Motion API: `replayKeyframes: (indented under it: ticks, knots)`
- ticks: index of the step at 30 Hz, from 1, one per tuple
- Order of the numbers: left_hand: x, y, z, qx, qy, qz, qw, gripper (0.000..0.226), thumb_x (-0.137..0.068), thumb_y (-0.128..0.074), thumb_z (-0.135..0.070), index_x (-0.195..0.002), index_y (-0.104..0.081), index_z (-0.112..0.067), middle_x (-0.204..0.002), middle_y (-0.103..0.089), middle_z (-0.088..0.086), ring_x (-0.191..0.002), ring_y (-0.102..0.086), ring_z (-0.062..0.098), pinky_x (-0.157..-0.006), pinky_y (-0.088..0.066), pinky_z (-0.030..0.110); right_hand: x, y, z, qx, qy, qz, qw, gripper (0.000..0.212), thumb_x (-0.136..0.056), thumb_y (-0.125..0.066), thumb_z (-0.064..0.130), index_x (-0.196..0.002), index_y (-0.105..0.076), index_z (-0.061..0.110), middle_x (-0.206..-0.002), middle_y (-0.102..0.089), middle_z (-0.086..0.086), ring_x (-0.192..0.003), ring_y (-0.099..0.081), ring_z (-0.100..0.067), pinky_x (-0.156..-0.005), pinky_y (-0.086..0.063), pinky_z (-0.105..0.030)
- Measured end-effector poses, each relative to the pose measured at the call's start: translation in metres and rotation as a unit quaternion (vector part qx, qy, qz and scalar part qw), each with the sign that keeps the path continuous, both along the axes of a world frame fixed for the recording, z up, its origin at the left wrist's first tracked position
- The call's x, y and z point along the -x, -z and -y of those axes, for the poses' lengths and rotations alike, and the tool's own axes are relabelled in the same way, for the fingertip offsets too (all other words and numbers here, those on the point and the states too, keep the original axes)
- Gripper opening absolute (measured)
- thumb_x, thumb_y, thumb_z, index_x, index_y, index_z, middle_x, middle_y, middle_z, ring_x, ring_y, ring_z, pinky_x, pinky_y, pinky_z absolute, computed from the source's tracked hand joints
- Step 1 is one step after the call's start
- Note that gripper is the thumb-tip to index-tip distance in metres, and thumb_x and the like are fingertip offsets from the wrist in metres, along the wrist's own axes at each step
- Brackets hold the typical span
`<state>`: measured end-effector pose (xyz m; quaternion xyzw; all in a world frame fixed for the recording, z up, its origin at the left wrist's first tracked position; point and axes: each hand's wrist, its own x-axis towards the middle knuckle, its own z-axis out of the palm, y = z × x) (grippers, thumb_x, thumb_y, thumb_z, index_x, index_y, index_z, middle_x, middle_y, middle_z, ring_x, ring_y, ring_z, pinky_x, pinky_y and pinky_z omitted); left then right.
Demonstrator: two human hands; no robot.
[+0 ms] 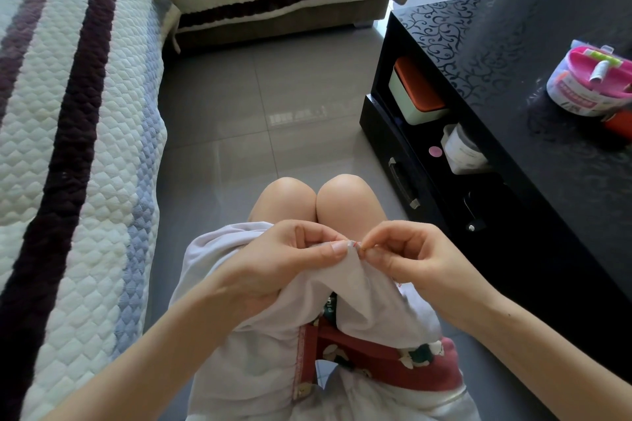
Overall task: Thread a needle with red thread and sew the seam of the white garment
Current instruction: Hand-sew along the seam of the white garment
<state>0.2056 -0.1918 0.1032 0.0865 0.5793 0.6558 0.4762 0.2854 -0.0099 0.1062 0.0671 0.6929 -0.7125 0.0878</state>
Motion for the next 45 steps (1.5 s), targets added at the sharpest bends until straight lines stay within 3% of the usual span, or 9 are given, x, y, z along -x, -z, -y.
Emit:
replayKeyframes:
  ticks: [9,17,20,26,33,38,40,42,45]
  knots:
    - [0.002,0.003,0.000,0.005,-0.014,-0.007,1.000,0.021,-0.076,-0.067,-0.020,-0.086,-0.072,-0.001,-0.090,-0.072,0.014,-0.083,-0.066,0.014,-0.074,-0.052,0.020,0.002,0.009,-0.010,-0.085,-0.008,0.007,0.996,0.008,-0.090,-0.060,0.000,-0.082,-0.061,-0.001,-0.062,-0.062,-0.007,-0.055,-0.057,-0.018,-0.054,-0.049,-0.032]
    - [-0.001,0.006,-0.007,0.024,-0.012,-0.038,0.999,0.013,-0.079,-0.074,-0.020,-0.082,-0.072,-0.007,-0.080,-0.073,0.004,-0.078,-0.067,0.009,-0.070,-0.050,0.018,0.006,0.007,0.000,-0.118,0.011,-0.046,0.992,0.006,-0.086,-0.070,0.013,-0.081,-0.069,0.009,-0.068,-0.069,0.000,-0.063,-0.065,-0.007,-0.057,-0.050,-0.021]
    - [-0.001,0.006,-0.007,0.039,-0.014,-0.061,0.997,0.022,-0.075,-0.069,-0.025,-0.084,-0.071,-0.005,-0.078,-0.071,0.000,-0.076,-0.064,0.005,-0.069,-0.048,0.016,0.004,0.009,-0.004,-0.330,0.026,-0.178,0.927,0.017,-0.081,-0.066,0.042,-0.091,-0.071,0.029,-0.094,-0.069,0.014,-0.093,-0.065,-0.010,-0.079,-0.051,-0.032]
    - [-0.001,0.007,-0.010,0.049,0.016,-0.104,0.993,0.010,-0.085,-0.071,-0.021,-0.077,-0.073,-0.015,-0.075,-0.069,-0.002,-0.073,-0.062,0.004,-0.067,-0.046,0.015,0.012,0.010,0.006,-0.429,0.022,-0.343,0.835,0.017,-0.089,-0.060,0.027,-0.079,-0.071,0.018,-0.100,-0.066,0.005,-0.098,-0.057,-0.015,-0.082,-0.043,-0.045]
    - [-0.002,-0.001,-0.006,0.028,0.010,-0.147,0.989,0.043,-0.076,-0.070,-0.043,-0.091,-0.071,-0.004,-0.097,-0.067,0.028,-0.088,-0.063,0.022,-0.083,-0.048,0.037,0.016,0.003,0.018,-0.343,0.025,-0.380,0.859,0.015,-0.084,-0.058,-0.003,-0.084,-0.065,0.009,-0.081,-0.057,0.009,-0.078,-0.058,-0.012,-0.100,-0.041,-0.048]
    - [-0.010,0.005,-0.014,0.165,-0.012,-0.267,0.949,0.018,-0.089,-0.063,-0.018,-0.088,-0.066,-0.001,-0.078,-0.066,-0.001,-0.076,-0.058,0.008,-0.069,-0.048,0.022,0.020,-0.029,0.033,-0.199,0.004,-0.380,0.903,0.010,-0.090,-0.053,0.004,-0.088,-0.056,0.013,-0.077,-0.059,0.003,-0.067,-0.058,-0.028,-0.077,-0.049,-0.052]
    - [-0.012,0.003,-0.015,0.122,-0.009,-0.218,0.968,0.013,-0.092,-0.060,-0.012,-0.083,-0.069,-0.010,-0.074,-0.069,-0.009,-0.075,-0.063,0.001,-0.069,-0.048,0.015,0.027,-0.040,0.029,-0.014,0.004,-0.255,0.967,0.005,-0.091,-0.056,0.006,-0.088,-0.052,0.008,-0.072,-0.058,-0.006,-0.064,-0.062,-0.029,-0.072,-0.056,-0.047]
    - [-0.007,0.001,-0.010,0.085,-0.002,-0.158,0.984,0.015,-0.092,-0.061,-0.010,-0.083,-0.072,-0.014,-0.077,-0.073,-0.006,-0.080,-0.066,0.003,-0.072,-0.049,0.015,0.036,-0.038,0.015,0.181,-0.013,-0.098,0.979,0.008,-0.091,-0.052,0.012,-0.088,-0.046,0.008,-0.065,-0.053,-0.007,-0.057,-0.059,-0.021,-0.059,-0.056,-0.033]
    - [0.001,0.002,-0.003,0.071,0.024,-0.130,0.989,0.011,-0.091,-0.063,-0.011,-0.088,-0.074,-0.012,-0.085,-0.075,-0.004,-0.086,-0.067,0.003,-0.074,-0.047,0.015,0.052,-0.023,-0.016,0.212,0.024,0.027,0.977,0.006,-0.088,-0.048,0.014,-0.085,-0.043,0.013,-0.054,-0.043,0.001,-0.042,-0.039,-0.008,-0.039,-0.032,-0.016]
